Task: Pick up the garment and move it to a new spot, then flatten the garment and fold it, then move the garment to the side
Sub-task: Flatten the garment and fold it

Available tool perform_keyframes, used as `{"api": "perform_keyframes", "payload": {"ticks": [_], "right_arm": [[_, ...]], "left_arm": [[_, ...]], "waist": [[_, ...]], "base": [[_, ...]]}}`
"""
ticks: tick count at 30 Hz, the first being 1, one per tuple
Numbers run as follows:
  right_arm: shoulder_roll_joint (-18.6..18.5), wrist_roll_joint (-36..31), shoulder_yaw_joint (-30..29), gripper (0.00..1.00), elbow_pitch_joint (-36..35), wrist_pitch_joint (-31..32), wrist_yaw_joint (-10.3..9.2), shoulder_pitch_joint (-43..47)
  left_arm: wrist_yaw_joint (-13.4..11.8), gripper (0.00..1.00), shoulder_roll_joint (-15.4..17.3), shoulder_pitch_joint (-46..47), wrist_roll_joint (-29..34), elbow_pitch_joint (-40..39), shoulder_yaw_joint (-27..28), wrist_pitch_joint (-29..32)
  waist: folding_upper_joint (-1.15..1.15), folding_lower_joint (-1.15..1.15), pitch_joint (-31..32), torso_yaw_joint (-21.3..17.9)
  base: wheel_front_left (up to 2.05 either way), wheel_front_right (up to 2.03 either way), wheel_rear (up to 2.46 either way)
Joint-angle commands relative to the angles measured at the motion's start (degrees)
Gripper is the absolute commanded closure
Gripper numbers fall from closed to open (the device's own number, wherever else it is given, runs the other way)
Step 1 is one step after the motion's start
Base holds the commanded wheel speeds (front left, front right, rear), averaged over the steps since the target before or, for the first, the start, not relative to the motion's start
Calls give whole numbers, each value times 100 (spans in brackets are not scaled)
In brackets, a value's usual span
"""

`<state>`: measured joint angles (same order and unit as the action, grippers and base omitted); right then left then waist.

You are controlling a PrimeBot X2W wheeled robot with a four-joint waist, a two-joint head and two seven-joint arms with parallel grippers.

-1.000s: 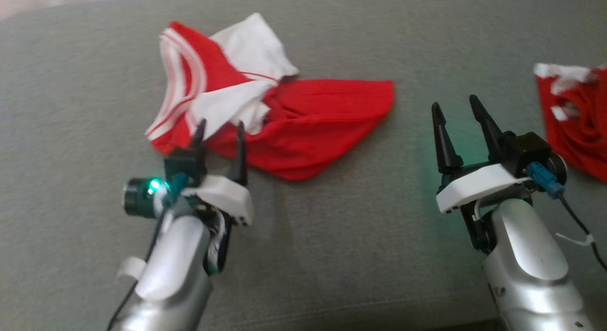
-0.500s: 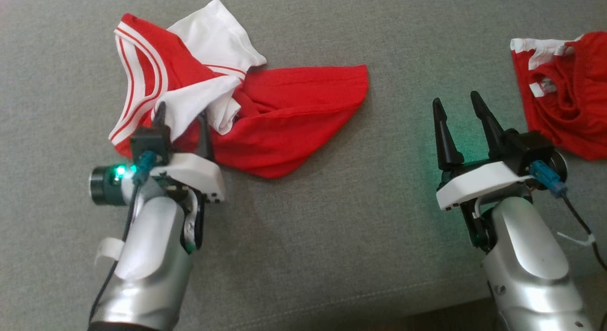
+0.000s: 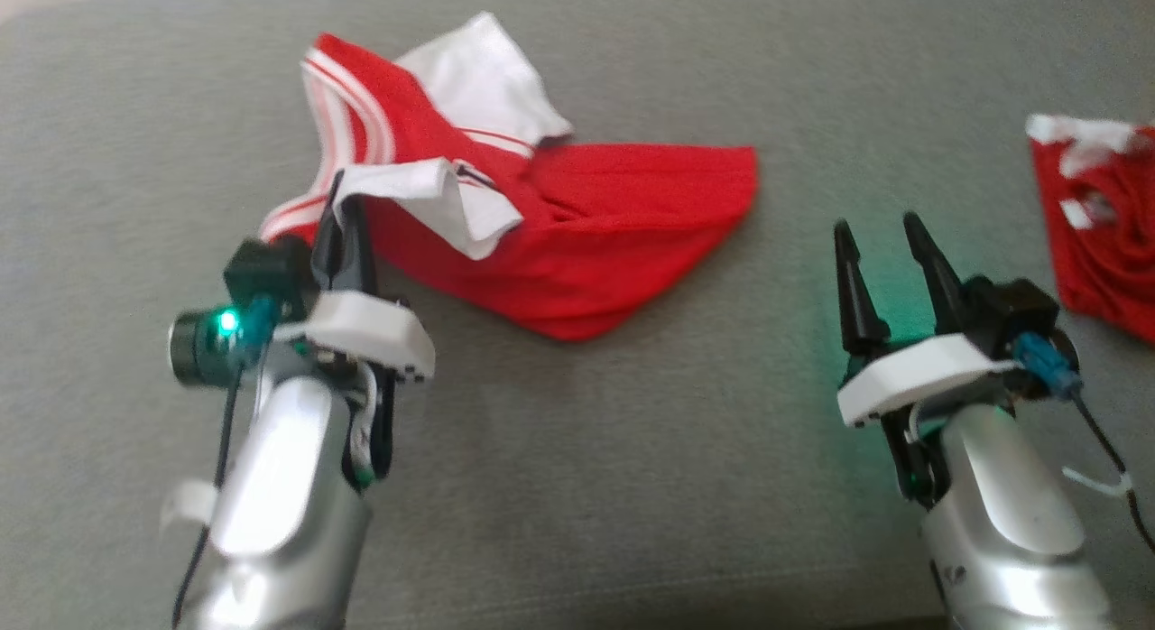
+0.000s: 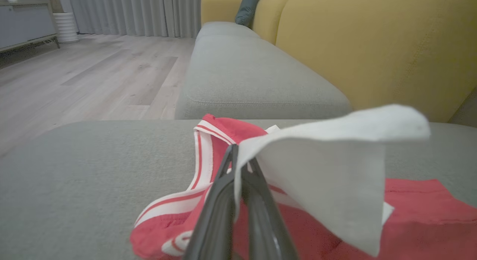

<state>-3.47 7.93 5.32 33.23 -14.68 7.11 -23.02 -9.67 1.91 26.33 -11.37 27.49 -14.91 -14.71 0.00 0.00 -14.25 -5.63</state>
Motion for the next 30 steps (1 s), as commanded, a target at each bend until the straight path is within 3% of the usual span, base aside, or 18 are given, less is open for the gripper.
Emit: {"api": "perform_keyframes", "payload": {"ticks": [1, 7, 8, 11, 18, 30], "right_arm": [[57, 37, 67, 0, -105, -31, 37, 18], [58, 130, 0, 0, 76, -31, 37, 105], [58, 139, -4, 0, 104, -31, 37, 116], [58, 108, -28, 0, 153, -31, 37, 109], [58, 23, -365, 0, 569, -31, 37, -123], [-173, -403, -1348, 0, 1247, -31, 37, -780]], "left_arm": [[-57, 100, 98, -125, -47, -311, 124, -29], [-67, 100, 98, -817, -75, -692, 61, -29], [-72, 89, 98, -932, -86, -682, 79, -29], [-109, 2, 98, -1194, -92, -671, 181, -29], [-150, 0, 97, -1526, -172, -524, 198, -29], [-262, 0, 97, -1384, -413, -727, -440, -29]], "waist": [[0, 0, 265, 356], [0, 0, 514, 991], [0, 0, 539, 1082], [0, 0, 562, 1319], [0, 0, 469, 1713], [0, 0, 201, 2007]], "base": [[0, 0, 0], [0, 0, 0], [0, 0, 0], [0, 0, 0], [0, 0, 0], [0, 0, 0]]}}
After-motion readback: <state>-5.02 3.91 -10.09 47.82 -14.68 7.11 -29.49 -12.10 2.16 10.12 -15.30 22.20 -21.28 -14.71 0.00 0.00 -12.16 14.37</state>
